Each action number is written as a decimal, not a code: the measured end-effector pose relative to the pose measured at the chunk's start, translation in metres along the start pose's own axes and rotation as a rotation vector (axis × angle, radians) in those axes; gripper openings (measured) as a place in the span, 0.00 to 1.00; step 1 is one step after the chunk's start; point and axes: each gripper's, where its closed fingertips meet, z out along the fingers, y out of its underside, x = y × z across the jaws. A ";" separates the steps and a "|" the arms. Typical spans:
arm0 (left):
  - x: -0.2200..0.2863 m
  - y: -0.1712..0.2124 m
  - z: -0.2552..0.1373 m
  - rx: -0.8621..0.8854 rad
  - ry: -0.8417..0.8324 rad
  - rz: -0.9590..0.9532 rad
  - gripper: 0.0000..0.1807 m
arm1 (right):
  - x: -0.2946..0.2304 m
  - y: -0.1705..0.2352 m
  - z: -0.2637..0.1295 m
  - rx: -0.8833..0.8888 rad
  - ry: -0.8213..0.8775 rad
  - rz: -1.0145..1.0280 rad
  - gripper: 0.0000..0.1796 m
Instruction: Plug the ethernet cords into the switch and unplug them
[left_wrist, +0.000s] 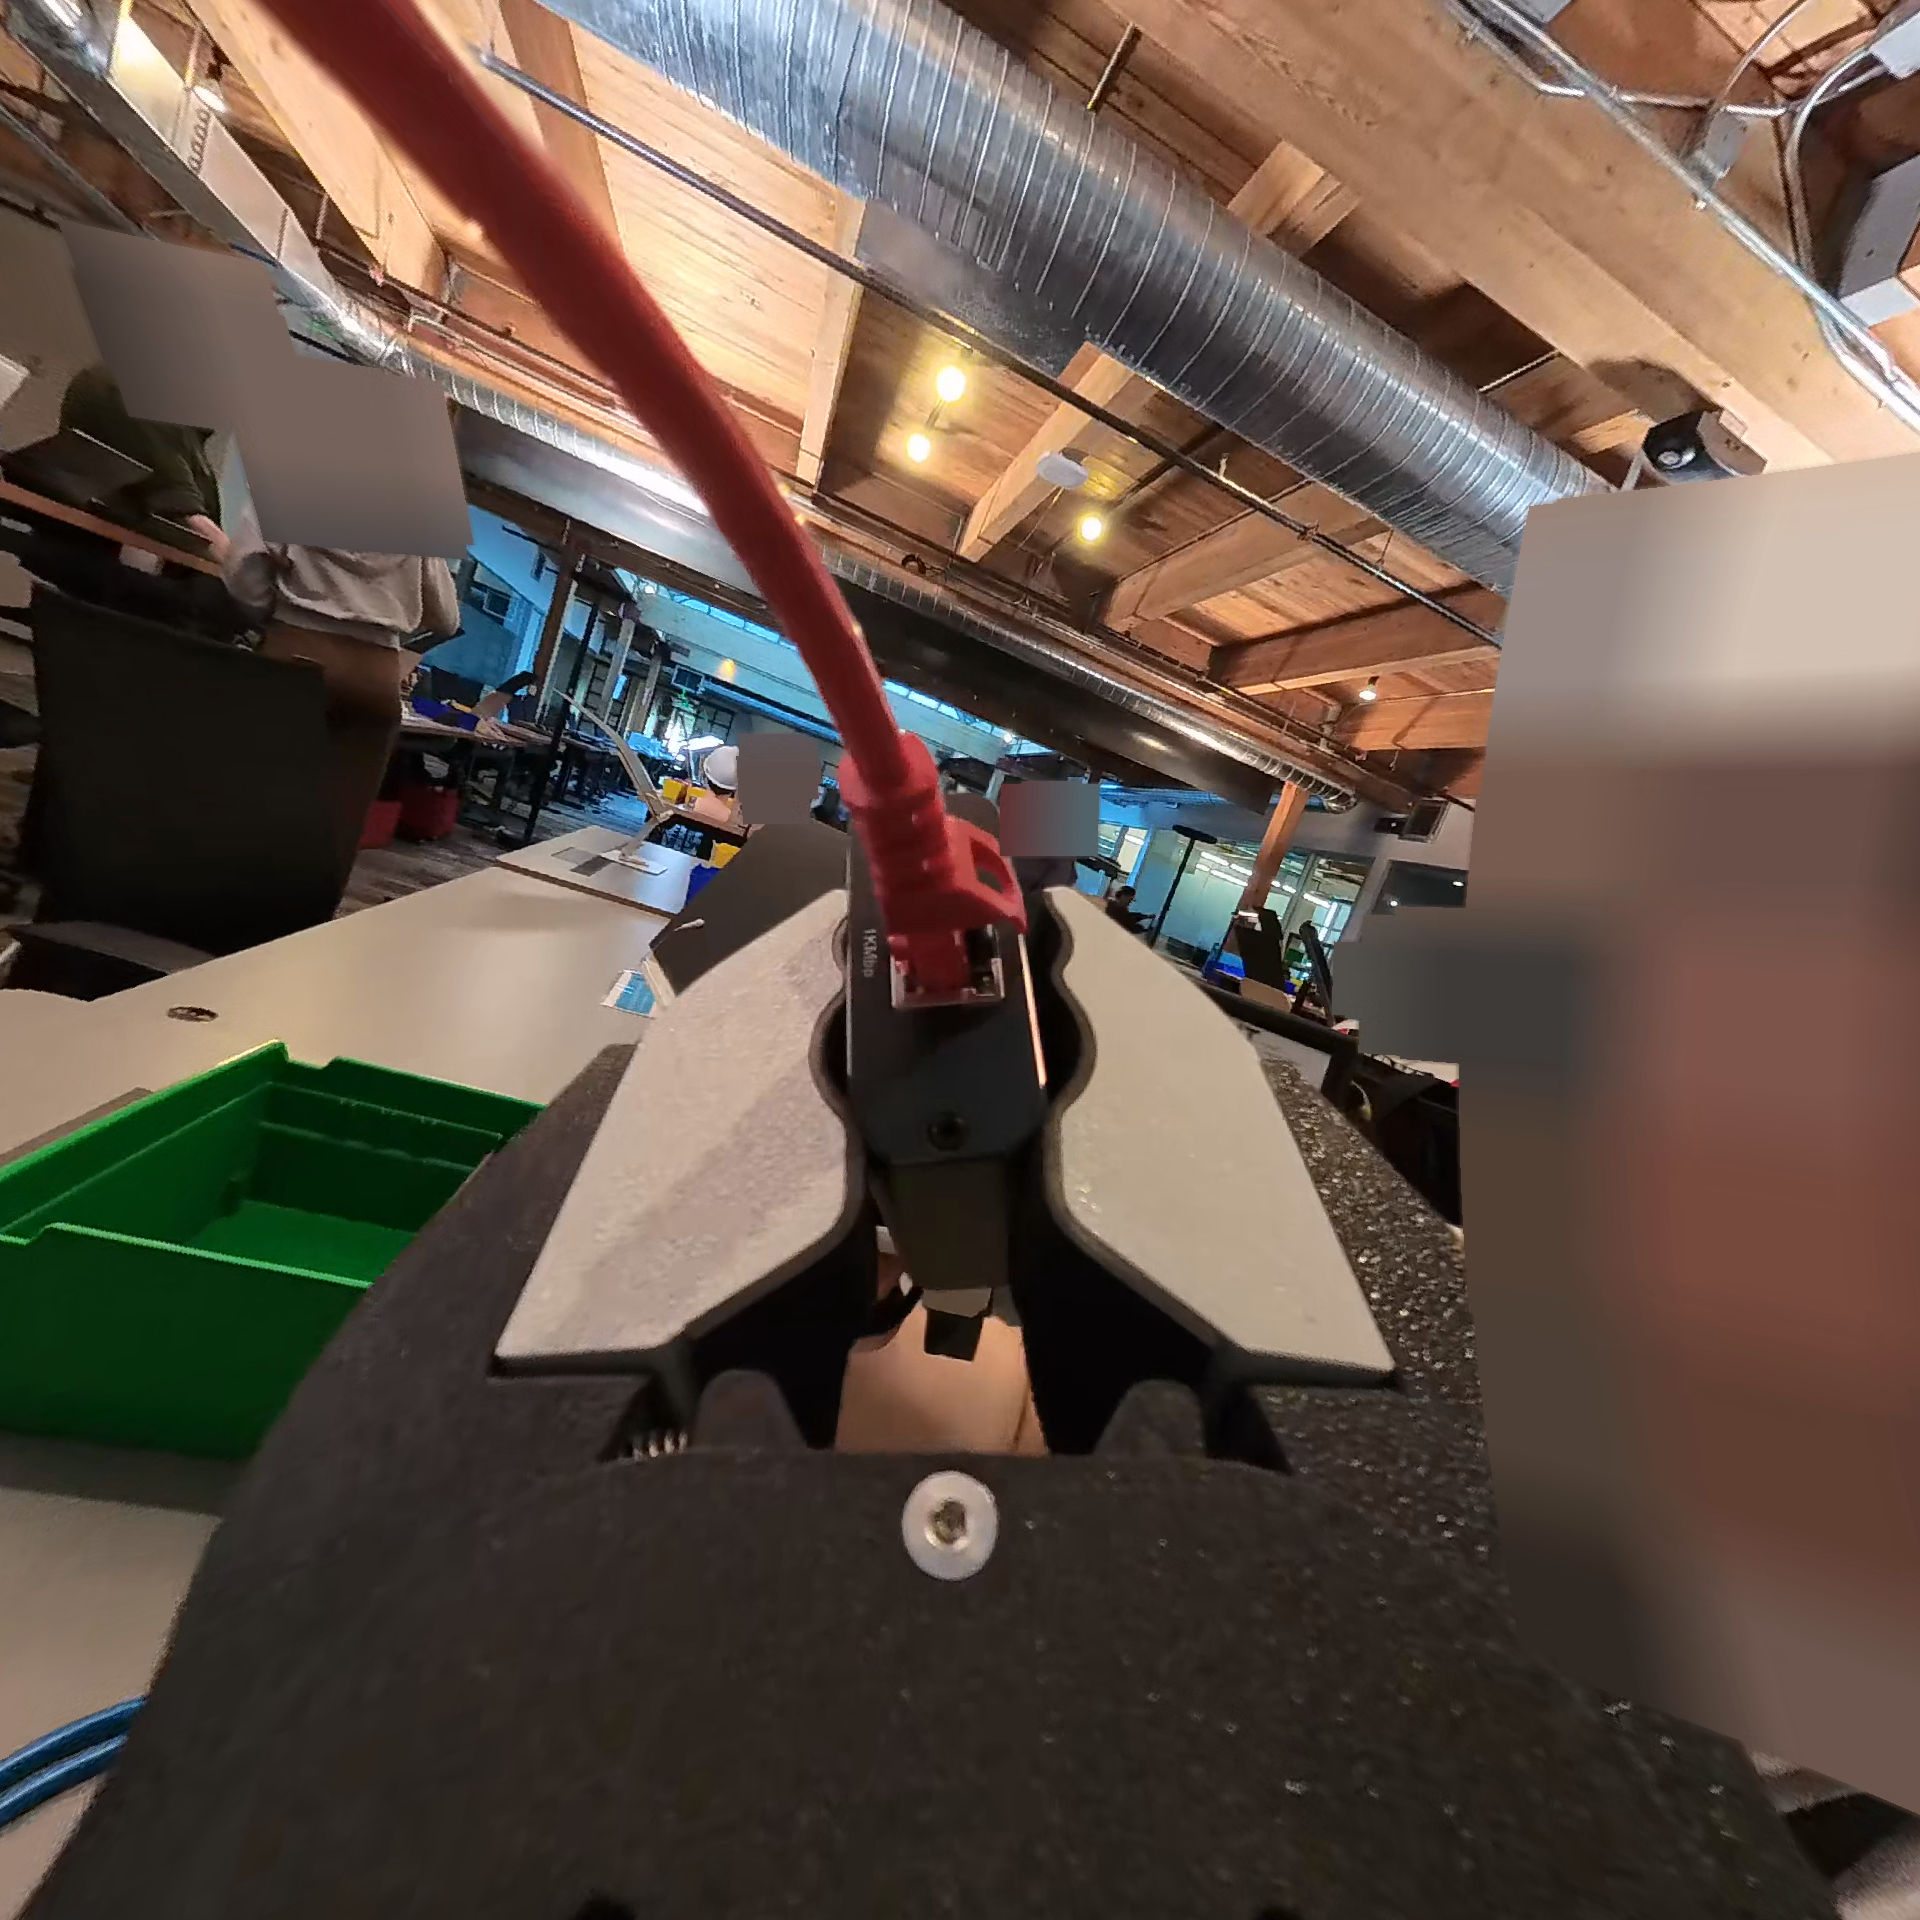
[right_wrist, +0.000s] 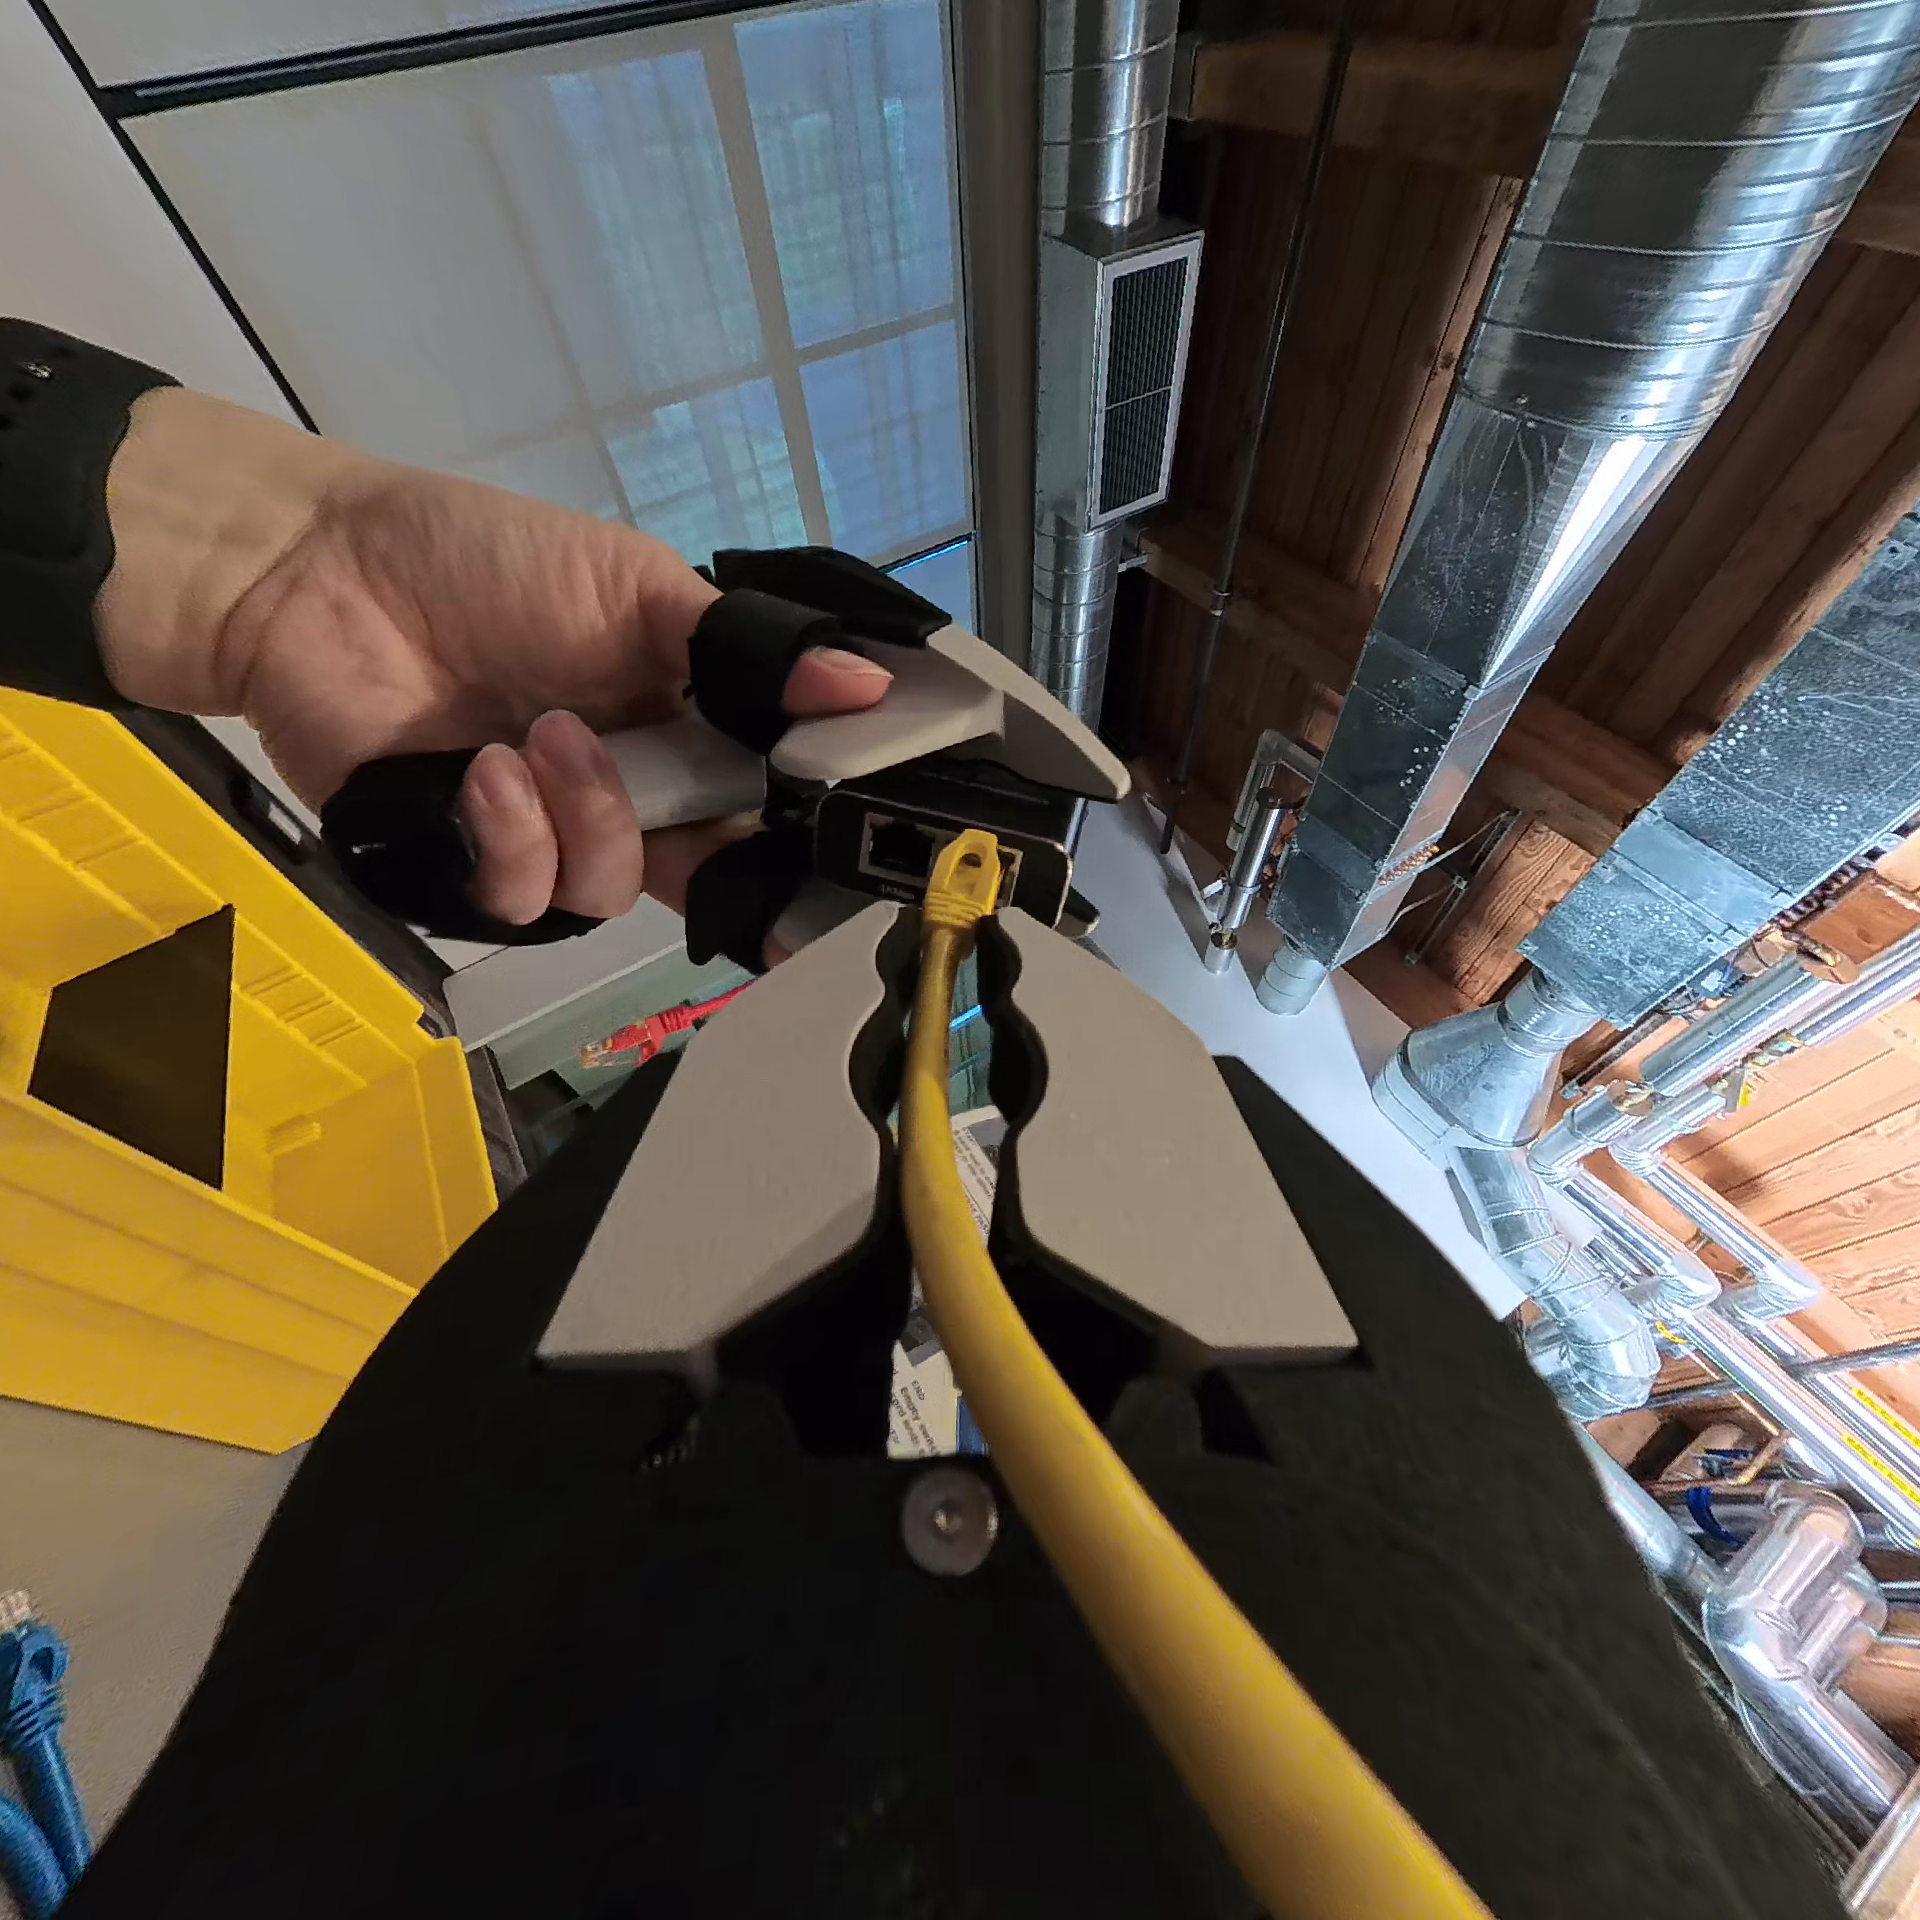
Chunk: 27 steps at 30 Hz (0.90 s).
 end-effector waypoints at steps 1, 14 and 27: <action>-0.002 0.001 0.000 -0.008 -0.013 0.003 0.16 | -0.001 0.001 0.001 -0.009 -0.002 0.001 0.06; -0.026 -0.015 -0.015 0.101 -0.118 -0.070 0.16 | -0.010 0.020 0.013 -0.108 -0.061 0.074 0.12; -0.092 -0.032 -0.062 0.359 -0.375 -0.170 0.16 | -0.139 0.076 -0.038 -0.604 -0.247 0.745 0.09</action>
